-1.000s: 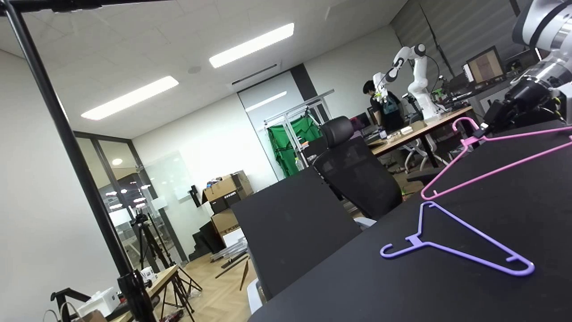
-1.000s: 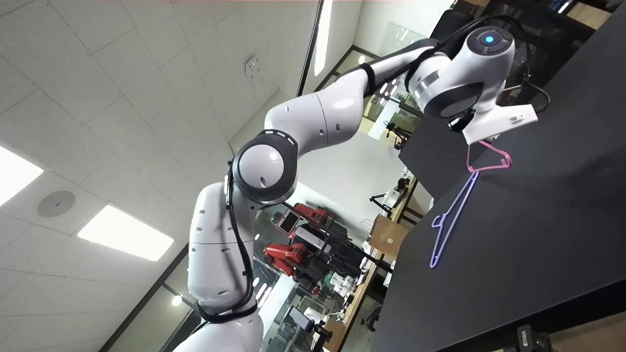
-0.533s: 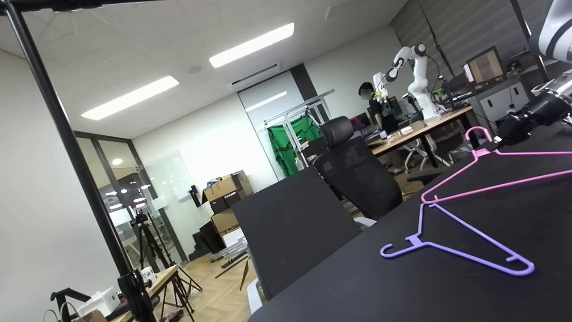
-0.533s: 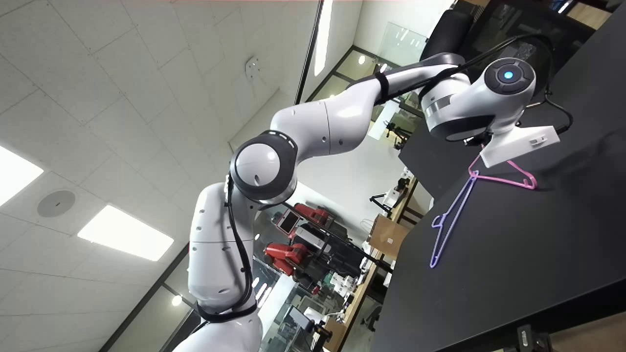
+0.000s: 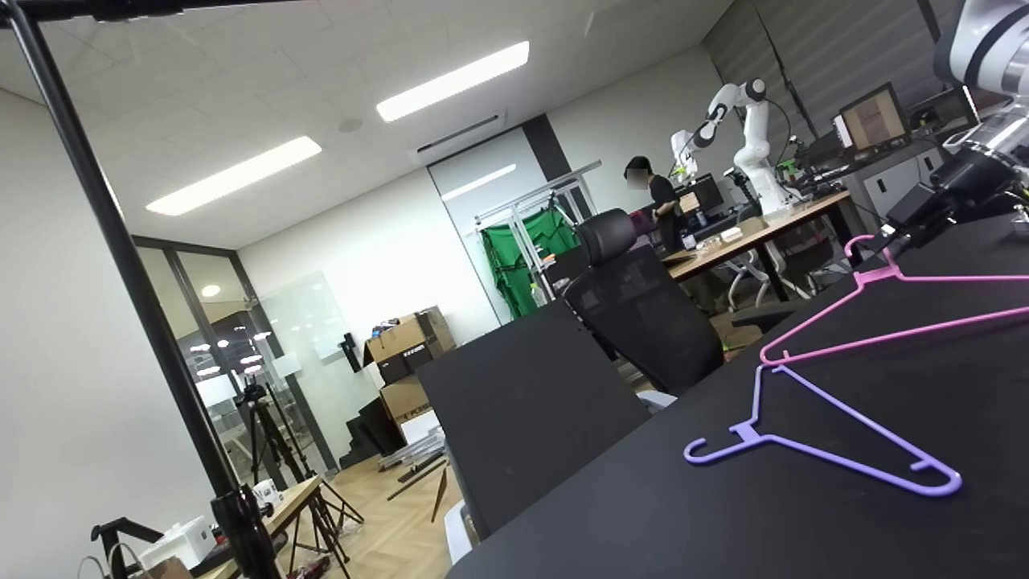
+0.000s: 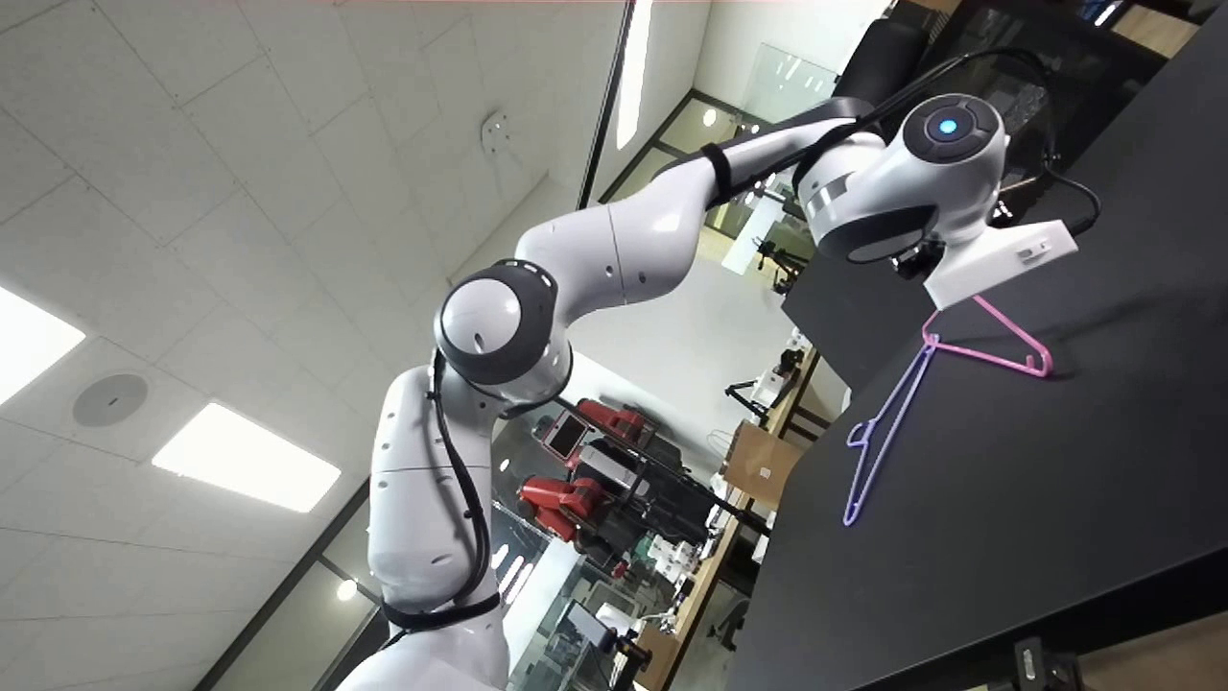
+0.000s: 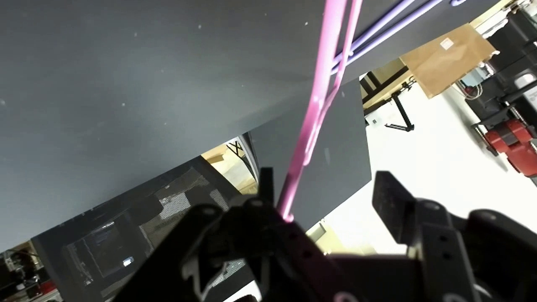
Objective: Unhang the pink coat hanger and put it on the table
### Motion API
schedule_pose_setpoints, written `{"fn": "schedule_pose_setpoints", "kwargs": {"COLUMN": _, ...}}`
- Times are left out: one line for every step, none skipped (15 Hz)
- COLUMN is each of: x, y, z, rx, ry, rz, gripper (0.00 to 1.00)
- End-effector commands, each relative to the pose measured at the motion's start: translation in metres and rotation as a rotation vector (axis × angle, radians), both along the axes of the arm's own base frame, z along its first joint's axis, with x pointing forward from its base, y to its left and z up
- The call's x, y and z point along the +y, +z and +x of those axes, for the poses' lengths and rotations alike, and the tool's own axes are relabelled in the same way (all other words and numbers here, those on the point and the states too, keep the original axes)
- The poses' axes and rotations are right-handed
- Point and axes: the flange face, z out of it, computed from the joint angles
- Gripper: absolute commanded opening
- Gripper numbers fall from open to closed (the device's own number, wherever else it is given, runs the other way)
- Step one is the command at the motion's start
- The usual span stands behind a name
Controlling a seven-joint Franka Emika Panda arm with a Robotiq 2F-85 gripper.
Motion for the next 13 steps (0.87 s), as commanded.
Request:
{"fn": "schedule_pose_setpoints", "kwargs": {"x": -0.005, "y": 0.045, "z": 0.01, "rx": 0.081, "ry": 0.001, "rz": -0.036, "gripper": 0.94}}
{"fn": "schedule_pose_setpoints", "kwargs": {"x": -0.007, "y": 0.054, "z": 0.013, "rx": 0.108, "ry": 0.003, "rz": -0.047, "gripper": 0.98}}
{"fn": "schedule_pose_setpoints", "kwargs": {"x": -0.009, "y": 0.063, "z": 0.015, "rx": 0.142, "ry": 0.009, "rz": -0.065, "gripper": 1.0}}
{"fn": "schedule_pose_setpoints", "kwargs": {"x": -0.01, "y": 0.072, "z": 0.016, "rx": 0.162, "ry": 0.013, "rz": -0.086, "gripper": 1.0}}
{"fn": "schedule_pose_setpoints", "kwargs": {"x": -0.012, "y": 0.081, "z": 0.017, "rx": 0.183, "ry": 0.022, "rz": -0.106, "gripper": 1.0}}
{"fn": "schedule_pose_setpoints", "kwargs": {"x": -0.012, "y": 0.089, "z": 0.018, "rx": 0.201, "ry": 0.032, "rz": -0.125, "gripper": 1.0}}
{"fn": "schedule_pose_setpoints", "kwargs": {"x": -0.013, "y": 0.095, "z": 0.019, "rx": 0.217, "ry": 0.042, "rz": -0.141, "gripper": 1.0}}
{"fn": "schedule_pose_setpoints", "kwargs": {"x": -0.013, "y": 0.099, "z": 0.019, "rx": 0.237, "ry": 0.055, "rz": -0.15, "gripper": 1.0}}
{"fn": "schedule_pose_setpoints", "kwargs": {"x": -0.013, "y": 0.102, "z": 0.02, "rx": 0.263, "ry": 0.07, "rz": -0.153, "gripper": 1.0}}
{"fn": "schedule_pose_setpoints", "kwargs": {"x": -0.012, "y": 0.103, "z": 0.018, "rx": 0.305, "ry": 0.097, "rz": -0.141, "gripper": 1.0}}
{"fn": "schedule_pose_setpoints", "kwargs": {"x": -0.012, "y": 0.102, "z": 0.014, "rx": 0.358, "ry": 0.142, "rz": -0.11, "gripper": 1.0}}
{"fn": "schedule_pose_setpoints", "kwargs": {"x": -0.011, "y": 0.093, "z": 0.016, "rx": 0.278, "ry": 0.115, "rz": -0.144, "gripper": 1.0}}
{"fn": "schedule_pose_setpoints", "kwargs": {"x": -0.009, "y": 0.094, "z": 0.014, "rx": 0.308, "ry": 0.138, "rz": -0.131, "gripper": 1.0}}
